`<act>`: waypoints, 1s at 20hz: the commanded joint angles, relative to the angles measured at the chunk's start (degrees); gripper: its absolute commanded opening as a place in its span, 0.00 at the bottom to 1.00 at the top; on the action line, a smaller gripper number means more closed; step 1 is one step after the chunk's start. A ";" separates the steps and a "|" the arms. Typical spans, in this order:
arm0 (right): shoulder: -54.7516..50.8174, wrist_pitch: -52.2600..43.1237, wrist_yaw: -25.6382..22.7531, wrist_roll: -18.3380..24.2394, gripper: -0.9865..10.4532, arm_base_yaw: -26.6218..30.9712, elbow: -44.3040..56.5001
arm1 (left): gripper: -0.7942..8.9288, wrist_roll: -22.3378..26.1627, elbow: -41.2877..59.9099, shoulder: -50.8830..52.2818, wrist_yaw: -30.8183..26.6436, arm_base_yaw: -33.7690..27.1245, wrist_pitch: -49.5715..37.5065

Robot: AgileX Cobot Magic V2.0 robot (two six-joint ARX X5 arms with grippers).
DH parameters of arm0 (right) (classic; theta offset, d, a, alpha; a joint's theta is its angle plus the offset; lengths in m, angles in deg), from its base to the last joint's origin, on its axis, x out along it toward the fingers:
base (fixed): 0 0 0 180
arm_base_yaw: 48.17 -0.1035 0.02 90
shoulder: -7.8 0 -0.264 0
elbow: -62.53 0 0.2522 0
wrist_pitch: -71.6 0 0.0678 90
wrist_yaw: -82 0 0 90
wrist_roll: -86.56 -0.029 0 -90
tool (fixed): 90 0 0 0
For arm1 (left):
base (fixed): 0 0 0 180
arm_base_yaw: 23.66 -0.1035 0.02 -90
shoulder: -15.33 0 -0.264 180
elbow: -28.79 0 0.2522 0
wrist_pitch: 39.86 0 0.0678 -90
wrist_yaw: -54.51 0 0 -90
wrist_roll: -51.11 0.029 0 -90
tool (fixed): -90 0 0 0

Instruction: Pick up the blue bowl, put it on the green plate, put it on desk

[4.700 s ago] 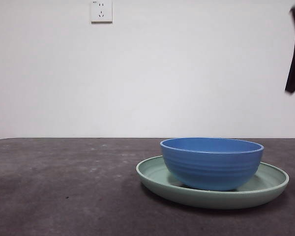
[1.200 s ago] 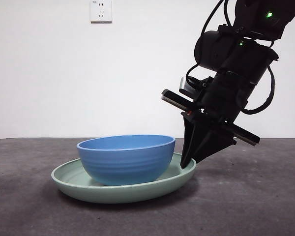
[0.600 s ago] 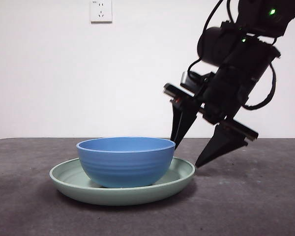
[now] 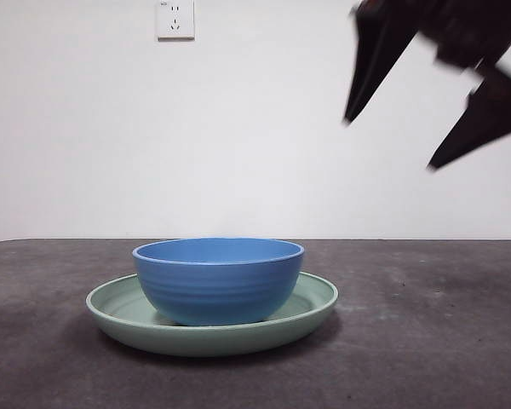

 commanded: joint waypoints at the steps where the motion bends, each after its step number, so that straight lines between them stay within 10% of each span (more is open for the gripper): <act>1: -6.93 4.02 -1.31 5.09 0.61 -0.52 -1.14 | 0.76 0.04 -0.46 0.00 -0.15 0.55 -0.87; 16: -32.44 21.40 -2.93 10.27 0.51 -0.52 -1.11 | 0.74 0.07 -0.46 0.00 -0.15 0.55 -4.17; 18: -32.52 21.64 -2.67 10.29 0.07 -0.52 -1.11 | 0.25 0.07 -0.46 0.00 -0.15 0.55 -4.17; 20: -32.50 21.46 -2.69 10.19 0.12 -0.52 -1.11 | 0.13 0.09 -0.46 0.00 -0.15 0.55 -4.55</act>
